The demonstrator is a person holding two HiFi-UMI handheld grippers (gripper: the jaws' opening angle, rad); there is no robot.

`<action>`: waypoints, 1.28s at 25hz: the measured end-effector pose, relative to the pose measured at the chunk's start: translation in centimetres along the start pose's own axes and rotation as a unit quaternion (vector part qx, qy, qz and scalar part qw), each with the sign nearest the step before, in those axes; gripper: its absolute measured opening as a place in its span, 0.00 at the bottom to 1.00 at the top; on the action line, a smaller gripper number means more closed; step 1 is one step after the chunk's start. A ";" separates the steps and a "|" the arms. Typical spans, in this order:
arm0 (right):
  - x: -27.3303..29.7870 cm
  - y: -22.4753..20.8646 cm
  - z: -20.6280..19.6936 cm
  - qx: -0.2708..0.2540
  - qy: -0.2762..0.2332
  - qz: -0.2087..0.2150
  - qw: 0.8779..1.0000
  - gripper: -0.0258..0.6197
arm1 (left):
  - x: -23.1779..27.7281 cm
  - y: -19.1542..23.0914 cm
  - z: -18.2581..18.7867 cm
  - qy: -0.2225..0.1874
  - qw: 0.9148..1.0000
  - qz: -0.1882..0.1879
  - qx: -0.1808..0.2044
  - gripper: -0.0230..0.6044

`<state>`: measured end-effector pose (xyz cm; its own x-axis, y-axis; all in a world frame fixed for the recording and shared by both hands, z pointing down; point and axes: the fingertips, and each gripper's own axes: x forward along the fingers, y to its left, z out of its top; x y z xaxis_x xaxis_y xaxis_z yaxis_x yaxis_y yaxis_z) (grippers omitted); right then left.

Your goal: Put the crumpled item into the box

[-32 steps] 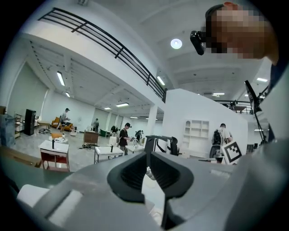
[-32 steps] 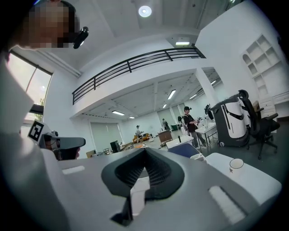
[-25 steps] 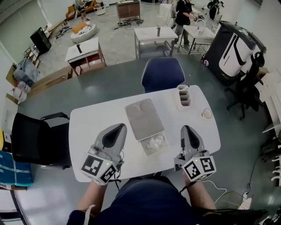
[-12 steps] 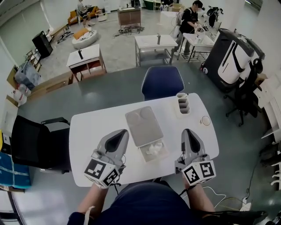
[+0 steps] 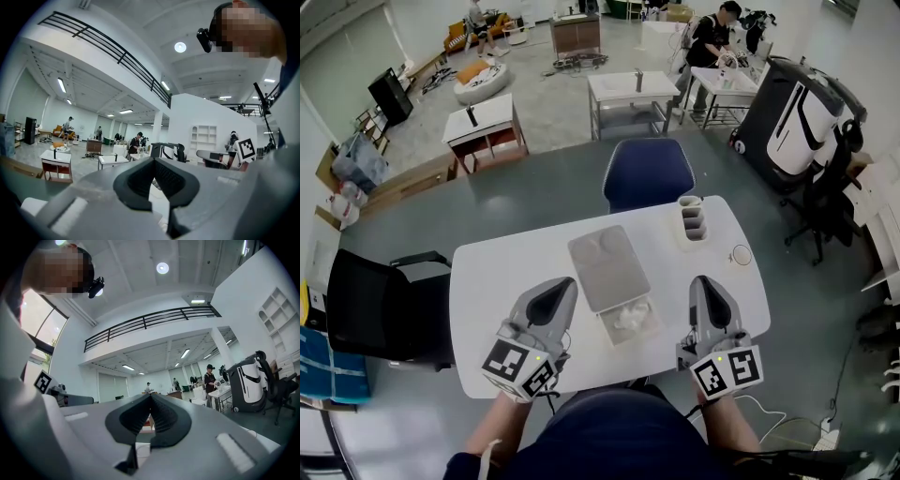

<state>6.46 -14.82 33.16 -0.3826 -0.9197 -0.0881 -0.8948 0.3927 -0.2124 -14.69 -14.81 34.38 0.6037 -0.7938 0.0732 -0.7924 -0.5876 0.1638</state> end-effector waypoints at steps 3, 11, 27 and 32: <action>0.0 0.1 0.0 -0.003 0.001 0.002 1.000 0.04 | 0.1 -0.1 -0.2 0.002 1.000 -0.003 -0.001 0.04; -0.2 -0.2 0.0 -0.006 0.003 0.000 1.000 0.04 | 0.3 -0.3 -0.6 0.006 1.000 -0.003 -0.004 0.04; -0.3 -0.2 0.0 -0.004 0.003 -0.001 1.000 0.04 | 0.4 -0.3 -1.1 0.013 1.000 -0.006 -0.009 0.04; -0.2 0.1 -0.2 -0.004 0.004 0.001 1.000 0.04 | 0.3 -0.1 -1.3 0.015 1.000 -0.005 -0.011 0.04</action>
<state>6.39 -14.56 33.32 -0.3870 -0.9185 -0.0813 -0.8956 0.3954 -0.2038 -14.32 -14.74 35.66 0.6143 -0.7826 0.1006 -0.7844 -0.5918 0.1859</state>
